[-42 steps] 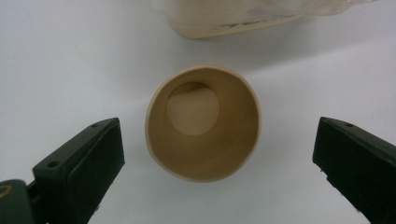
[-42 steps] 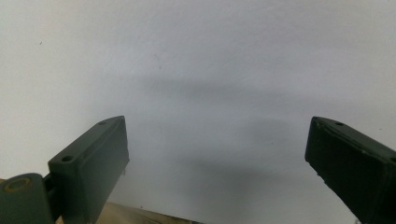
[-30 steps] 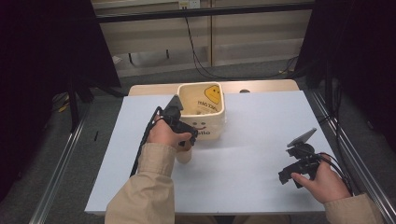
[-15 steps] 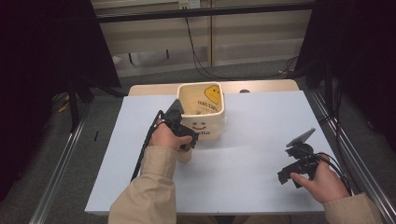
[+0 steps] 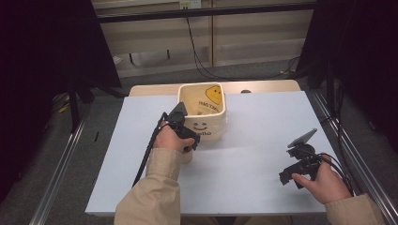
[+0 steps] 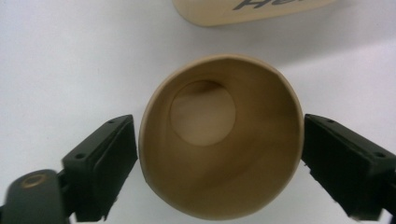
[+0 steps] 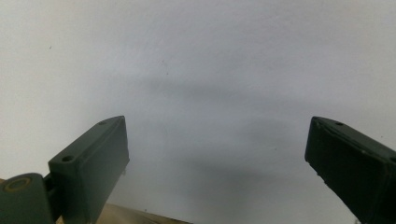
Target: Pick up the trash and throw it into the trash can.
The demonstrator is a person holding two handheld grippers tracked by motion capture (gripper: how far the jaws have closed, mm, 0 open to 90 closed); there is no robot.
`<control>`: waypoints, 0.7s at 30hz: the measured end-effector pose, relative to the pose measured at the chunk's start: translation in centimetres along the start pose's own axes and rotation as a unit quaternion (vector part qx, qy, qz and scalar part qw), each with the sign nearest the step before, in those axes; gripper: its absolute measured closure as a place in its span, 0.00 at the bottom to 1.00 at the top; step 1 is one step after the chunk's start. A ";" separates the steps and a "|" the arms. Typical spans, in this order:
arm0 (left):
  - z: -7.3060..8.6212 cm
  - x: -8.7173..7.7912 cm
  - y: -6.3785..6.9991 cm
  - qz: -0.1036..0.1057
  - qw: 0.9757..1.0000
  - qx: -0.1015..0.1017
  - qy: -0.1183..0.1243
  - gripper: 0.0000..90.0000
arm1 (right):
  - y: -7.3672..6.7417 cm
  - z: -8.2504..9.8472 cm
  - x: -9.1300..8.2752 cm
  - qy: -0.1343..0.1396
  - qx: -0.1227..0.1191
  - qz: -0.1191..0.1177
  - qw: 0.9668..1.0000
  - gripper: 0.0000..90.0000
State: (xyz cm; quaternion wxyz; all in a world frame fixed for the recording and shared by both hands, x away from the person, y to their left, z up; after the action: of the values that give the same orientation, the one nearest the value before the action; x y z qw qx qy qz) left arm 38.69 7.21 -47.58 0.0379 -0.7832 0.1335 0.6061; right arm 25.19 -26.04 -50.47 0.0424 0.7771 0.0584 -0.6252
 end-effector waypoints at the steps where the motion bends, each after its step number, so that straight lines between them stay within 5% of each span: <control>1: 0.1 0.0 0.3 0.006 1.000 -0.007 -0.002 0.16 | 0.0 0.0 0.0 0.001 0.000 -0.001 1.000 0.07; 21: 0.1 -1.3 -0.3 0.000 1.000 -0.001 -0.006 0.24 | 0.0 0.0 0.0 0.001 0.001 -0.002 1.000 0.07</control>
State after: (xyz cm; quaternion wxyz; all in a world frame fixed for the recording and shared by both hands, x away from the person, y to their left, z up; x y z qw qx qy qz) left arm 38.39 7.76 -46.35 0.0376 -0.7794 0.1325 0.6113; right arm 25.22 -26.04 -50.44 0.0407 0.7774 0.0596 -0.6248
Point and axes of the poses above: each handheld gripper's, and its own axes: x roughly forward along the jaws, z roughly out of its underside, y roughly to its right, the point moved 9 cm from there along x, roughly forward along the jaws, and after that the axes turned 7 degrees about y, right-handed, at the moved point
